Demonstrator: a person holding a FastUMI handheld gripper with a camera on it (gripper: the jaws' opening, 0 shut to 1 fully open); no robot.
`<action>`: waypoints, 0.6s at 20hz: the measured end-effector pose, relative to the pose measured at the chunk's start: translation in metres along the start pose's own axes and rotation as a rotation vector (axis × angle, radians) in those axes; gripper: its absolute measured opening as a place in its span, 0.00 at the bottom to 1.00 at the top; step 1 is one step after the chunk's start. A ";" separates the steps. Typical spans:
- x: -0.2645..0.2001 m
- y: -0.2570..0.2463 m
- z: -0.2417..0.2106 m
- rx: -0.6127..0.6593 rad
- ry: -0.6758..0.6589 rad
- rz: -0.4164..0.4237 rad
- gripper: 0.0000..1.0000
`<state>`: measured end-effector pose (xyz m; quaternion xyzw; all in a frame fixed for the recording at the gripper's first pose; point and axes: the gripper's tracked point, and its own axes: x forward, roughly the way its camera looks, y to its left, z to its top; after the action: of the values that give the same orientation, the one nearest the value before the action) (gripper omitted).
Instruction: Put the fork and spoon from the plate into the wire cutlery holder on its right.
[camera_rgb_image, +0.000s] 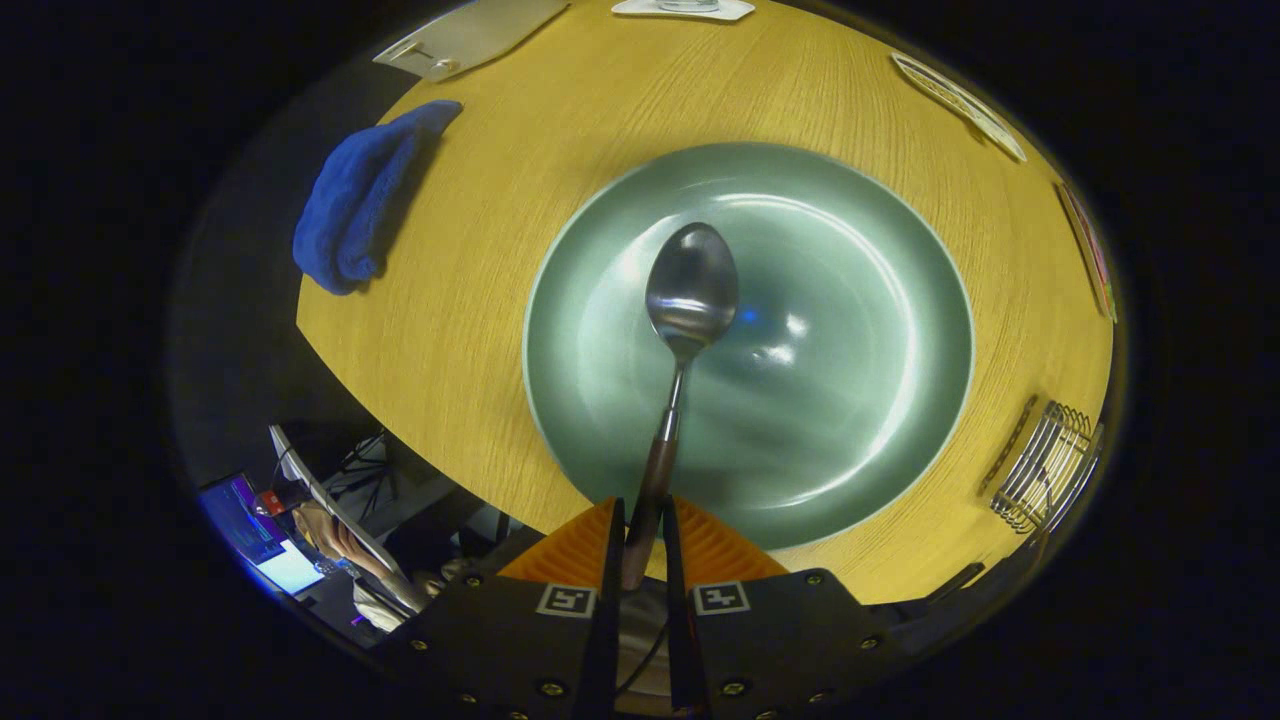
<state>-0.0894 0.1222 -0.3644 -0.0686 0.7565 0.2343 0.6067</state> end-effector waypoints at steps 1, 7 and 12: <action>-0.001 0.000 0.001 -0.004 0.003 0.008 0.21; -0.007 -0.014 0.015 -0.016 -0.015 0.009 0.15; -0.002 -0.028 0.013 -0.100 -0.016 -0.040 0.02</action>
<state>-0.0670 0.1026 -0.3723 -0.1123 0.7373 0.2603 0.6132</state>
